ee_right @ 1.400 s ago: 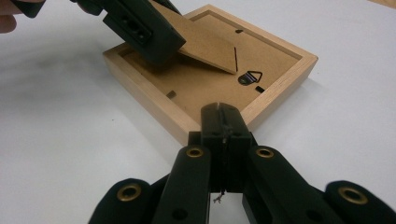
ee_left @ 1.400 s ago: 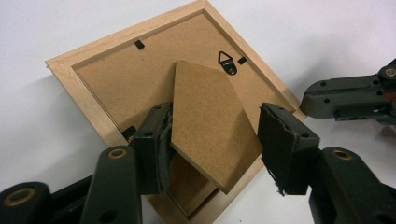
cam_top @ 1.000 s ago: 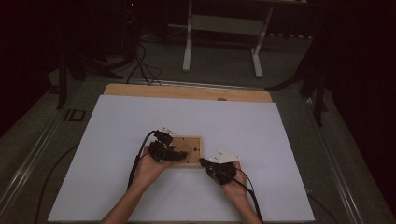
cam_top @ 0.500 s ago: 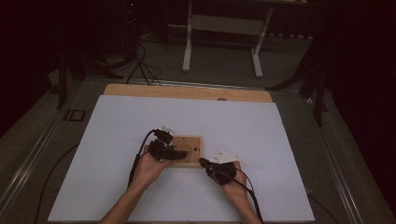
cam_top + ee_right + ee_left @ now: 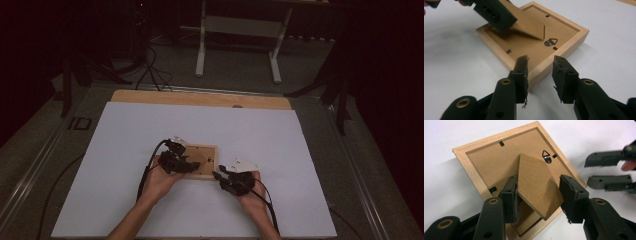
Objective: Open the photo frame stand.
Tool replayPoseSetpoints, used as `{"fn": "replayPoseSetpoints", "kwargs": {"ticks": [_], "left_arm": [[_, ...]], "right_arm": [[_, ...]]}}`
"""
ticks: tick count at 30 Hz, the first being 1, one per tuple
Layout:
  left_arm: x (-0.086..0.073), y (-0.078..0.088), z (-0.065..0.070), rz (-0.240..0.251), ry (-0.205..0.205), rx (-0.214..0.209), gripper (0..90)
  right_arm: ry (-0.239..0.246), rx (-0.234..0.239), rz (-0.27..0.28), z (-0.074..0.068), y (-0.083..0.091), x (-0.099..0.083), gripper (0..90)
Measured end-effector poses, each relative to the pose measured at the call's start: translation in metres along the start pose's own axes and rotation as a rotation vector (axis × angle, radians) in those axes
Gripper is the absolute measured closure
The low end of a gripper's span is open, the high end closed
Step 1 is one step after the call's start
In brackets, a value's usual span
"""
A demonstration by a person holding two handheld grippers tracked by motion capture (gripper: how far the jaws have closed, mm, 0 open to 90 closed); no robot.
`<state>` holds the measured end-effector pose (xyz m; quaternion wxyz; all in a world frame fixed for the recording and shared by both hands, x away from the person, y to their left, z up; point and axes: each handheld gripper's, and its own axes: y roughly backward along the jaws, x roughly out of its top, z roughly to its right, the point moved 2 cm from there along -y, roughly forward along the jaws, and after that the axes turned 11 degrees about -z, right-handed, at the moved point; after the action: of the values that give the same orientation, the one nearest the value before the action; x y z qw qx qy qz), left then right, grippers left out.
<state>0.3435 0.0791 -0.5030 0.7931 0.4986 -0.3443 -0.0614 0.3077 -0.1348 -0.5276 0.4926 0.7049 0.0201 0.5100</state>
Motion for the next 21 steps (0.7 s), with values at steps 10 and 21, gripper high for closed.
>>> {"fn": "replayPoseSetpoints", "kwargs": {"ticks": [10,21], "left_arm": [[-0.006,0.002,0.006,0.05,-0.05,0.034,53.0],[-0.009,0.003,0.01,0.079,-0.096,0.065,53.1]], "right_arm": [[-0.023,0.009,0.023,0.005,0.008,0.003,57.2],[-0.045,-0.01,0.067,0.014,0.02,0.01,55.5]]}}
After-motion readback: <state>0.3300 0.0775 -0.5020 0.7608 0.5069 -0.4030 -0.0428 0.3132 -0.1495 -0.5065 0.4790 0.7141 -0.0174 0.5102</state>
